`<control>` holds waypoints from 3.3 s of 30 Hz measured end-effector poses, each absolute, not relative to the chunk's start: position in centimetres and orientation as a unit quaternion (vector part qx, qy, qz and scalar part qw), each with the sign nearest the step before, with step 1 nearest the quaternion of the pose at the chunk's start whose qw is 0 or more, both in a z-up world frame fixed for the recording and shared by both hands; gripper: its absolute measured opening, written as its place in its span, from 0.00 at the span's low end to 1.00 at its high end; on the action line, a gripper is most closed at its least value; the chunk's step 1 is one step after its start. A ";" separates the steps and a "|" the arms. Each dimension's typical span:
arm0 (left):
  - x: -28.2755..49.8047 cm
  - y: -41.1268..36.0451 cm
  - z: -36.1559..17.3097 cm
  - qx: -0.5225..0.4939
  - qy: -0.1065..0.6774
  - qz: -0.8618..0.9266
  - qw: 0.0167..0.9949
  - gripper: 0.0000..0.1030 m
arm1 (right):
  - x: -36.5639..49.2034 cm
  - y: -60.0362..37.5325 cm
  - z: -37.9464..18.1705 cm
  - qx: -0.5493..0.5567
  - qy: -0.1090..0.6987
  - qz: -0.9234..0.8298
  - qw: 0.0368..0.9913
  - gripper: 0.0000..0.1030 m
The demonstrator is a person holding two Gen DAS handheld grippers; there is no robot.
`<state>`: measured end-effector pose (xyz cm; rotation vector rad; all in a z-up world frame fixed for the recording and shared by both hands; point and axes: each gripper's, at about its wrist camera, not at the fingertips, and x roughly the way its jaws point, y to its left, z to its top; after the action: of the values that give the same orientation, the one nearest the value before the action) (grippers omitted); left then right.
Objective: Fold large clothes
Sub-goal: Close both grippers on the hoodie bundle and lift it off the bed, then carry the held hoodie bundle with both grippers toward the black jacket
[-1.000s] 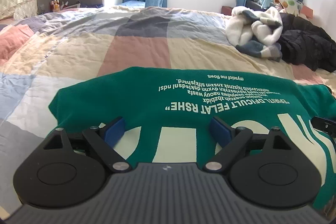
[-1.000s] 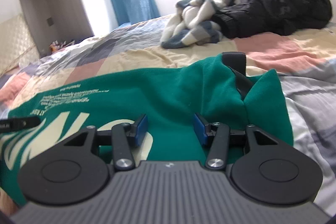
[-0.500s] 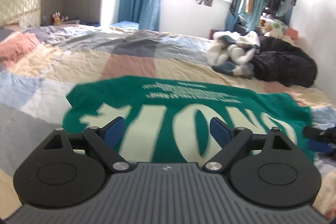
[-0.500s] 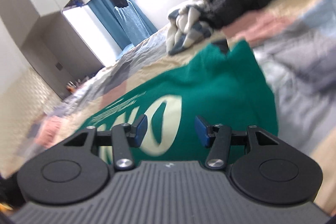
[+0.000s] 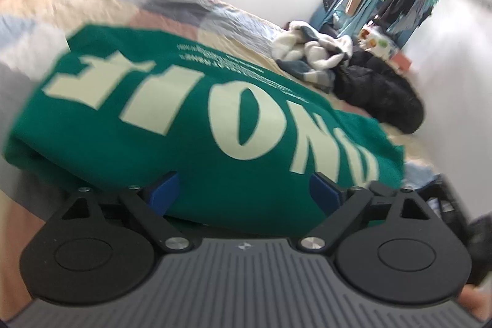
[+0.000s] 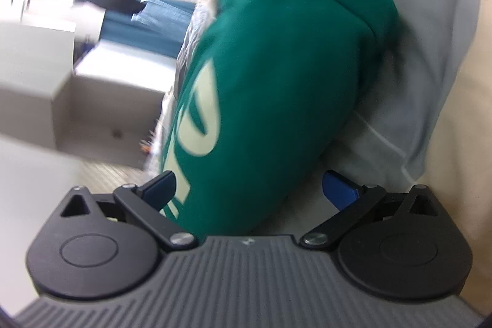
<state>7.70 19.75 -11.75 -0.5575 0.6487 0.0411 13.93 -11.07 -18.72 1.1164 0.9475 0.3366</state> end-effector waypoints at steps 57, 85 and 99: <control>12.4 21.4 -21.7 -0.604 0.226 0.144 0.751 0.63 | 19.3 -11.2 -21.4 0.580 0.354 0.107 0.726 0.83; 7.8 19.1 -12.3 -0.441 0.165 0.042 0.881 0.32 | 16.8 -15.0 -12.3 0.539 0.267 0.242 0.761 0.29; 16.8 9.2 -0.6 -0.392 0.167 -0.081 0.901 0.32 | 19.2 -27.1 -2.7 0.530 0.165 0.229 0.800 0.29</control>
<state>16.77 9.16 -0.62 -0.8112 0.3447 -0.1670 19.24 -27.07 -2.73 1.1370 0.3549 0.4902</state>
